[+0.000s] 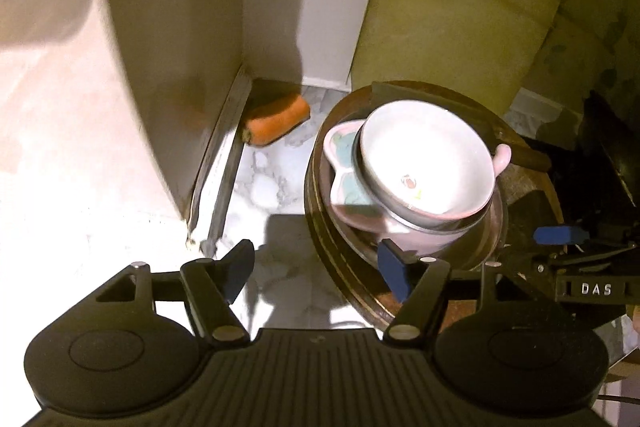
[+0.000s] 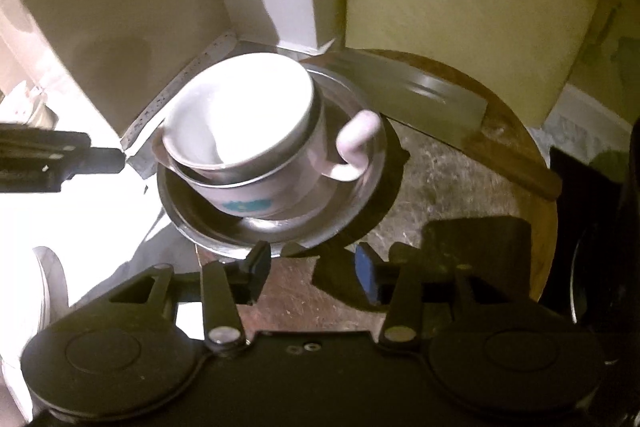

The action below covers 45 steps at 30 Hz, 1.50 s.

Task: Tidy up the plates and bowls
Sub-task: 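Move both grippers from the bowl toward the rim of the steel plate, then close both grippers on the rim of the steel plate under the pot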

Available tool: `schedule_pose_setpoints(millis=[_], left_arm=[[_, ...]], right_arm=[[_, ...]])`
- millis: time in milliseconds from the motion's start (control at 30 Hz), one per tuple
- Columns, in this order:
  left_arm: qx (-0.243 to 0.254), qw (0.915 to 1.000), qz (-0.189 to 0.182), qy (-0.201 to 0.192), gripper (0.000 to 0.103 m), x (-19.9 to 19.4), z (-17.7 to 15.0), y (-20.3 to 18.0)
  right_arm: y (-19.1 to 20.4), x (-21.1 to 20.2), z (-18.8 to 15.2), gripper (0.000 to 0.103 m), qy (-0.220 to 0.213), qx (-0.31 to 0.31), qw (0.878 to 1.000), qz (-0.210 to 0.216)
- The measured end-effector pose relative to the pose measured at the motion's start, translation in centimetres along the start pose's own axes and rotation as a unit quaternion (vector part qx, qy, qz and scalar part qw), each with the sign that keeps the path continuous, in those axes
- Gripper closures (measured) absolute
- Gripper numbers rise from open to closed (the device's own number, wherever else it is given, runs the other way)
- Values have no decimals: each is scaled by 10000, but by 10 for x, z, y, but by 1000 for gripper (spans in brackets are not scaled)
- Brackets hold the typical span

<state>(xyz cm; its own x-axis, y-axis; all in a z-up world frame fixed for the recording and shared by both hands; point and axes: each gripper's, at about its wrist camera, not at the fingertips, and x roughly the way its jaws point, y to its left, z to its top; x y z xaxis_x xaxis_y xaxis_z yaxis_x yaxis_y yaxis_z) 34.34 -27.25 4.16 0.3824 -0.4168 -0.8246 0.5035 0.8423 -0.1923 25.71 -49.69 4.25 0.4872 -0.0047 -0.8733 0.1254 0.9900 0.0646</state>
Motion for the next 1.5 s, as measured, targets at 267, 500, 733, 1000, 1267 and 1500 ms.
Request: schedule_pose_setpoints(millis=[267,500,733,1000,1267,1500], left_arm=[[-433,9982,-388,148,35,14,-19,8],[-670,9956,-645,49,35,16,-26,-8],[-817,9943,-686,22,36,27,-27,-20],[-875,9927,-831,79,36,42,-27,-24],[-997,9890,-1085,119,48,54,-29,-26],[-1268,9831,-1313,173,70,60,-28,-23]], right_arm=[[-29,-4,23,51,-76,52,9998,-169],[-50,-16,67,50,-185,-83,9998,5],[-55,22,114,51,139,-353,9990,217],[-61,67,133,59,615,-528,9956,476],[-57,91,133,71,776,-622,9926,698],[-62,100,130,83,864,-531,9915,817]])
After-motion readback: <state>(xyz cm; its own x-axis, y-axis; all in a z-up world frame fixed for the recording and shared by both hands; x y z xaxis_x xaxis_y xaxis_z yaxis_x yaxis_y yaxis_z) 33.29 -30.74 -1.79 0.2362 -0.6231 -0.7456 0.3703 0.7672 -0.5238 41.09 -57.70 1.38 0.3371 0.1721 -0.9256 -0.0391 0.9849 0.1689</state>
